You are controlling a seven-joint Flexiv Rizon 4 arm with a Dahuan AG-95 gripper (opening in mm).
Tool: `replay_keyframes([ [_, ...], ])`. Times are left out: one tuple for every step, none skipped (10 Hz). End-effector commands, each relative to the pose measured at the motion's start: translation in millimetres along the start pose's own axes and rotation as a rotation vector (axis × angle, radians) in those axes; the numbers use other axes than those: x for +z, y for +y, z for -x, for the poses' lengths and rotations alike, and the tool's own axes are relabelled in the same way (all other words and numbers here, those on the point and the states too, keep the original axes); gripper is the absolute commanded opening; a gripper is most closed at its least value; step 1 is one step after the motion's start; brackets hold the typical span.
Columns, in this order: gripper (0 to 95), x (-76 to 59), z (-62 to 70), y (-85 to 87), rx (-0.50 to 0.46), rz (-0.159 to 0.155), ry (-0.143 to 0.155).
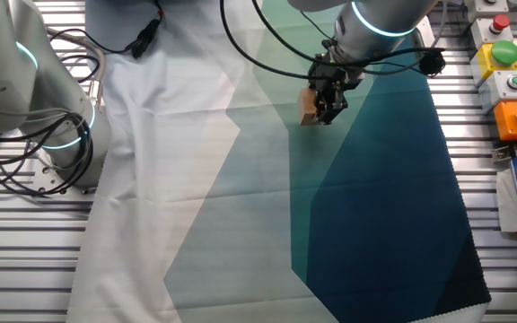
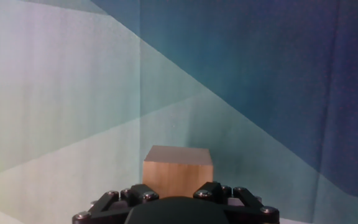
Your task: Pick up one small block
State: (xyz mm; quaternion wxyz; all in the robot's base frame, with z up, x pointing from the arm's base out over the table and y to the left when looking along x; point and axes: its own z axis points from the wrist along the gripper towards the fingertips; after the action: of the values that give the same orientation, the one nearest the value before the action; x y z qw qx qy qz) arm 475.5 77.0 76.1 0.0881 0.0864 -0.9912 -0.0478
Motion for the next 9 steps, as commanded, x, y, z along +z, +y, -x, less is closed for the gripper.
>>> replay_keyframes([
  [0.0, 0.1, -0.1, -0.2, 0.0, 0.0, 0.0],
  [0.0, 0.1, -0.1, -0.2, 0.0, 0.0, 0.0],
  [0.0, 0.1, 0.0, 0.1, -0.007, -0.006, 0.002],
  [0.0, 0.2, 0.2, 0.3, -0.01, -0.01, 0.003],
  [0.0, 0.5, 0.8, 1.5, -0.009, -0.011, 0.003],
  [0.0, 1.0, 1.7, 3.0, -0.008, -0.017, 0.006],
  [0.0, 1.4, 2.4, 4.4, -0.01, -0.019, 0.007],
  [0.0, 1.5, 2.7, 4.8, -0.008, -0.02, 0.01],
  [0.0, 1.5, 2.7, 5.0, -0.007, -0.026, 0.012],
])
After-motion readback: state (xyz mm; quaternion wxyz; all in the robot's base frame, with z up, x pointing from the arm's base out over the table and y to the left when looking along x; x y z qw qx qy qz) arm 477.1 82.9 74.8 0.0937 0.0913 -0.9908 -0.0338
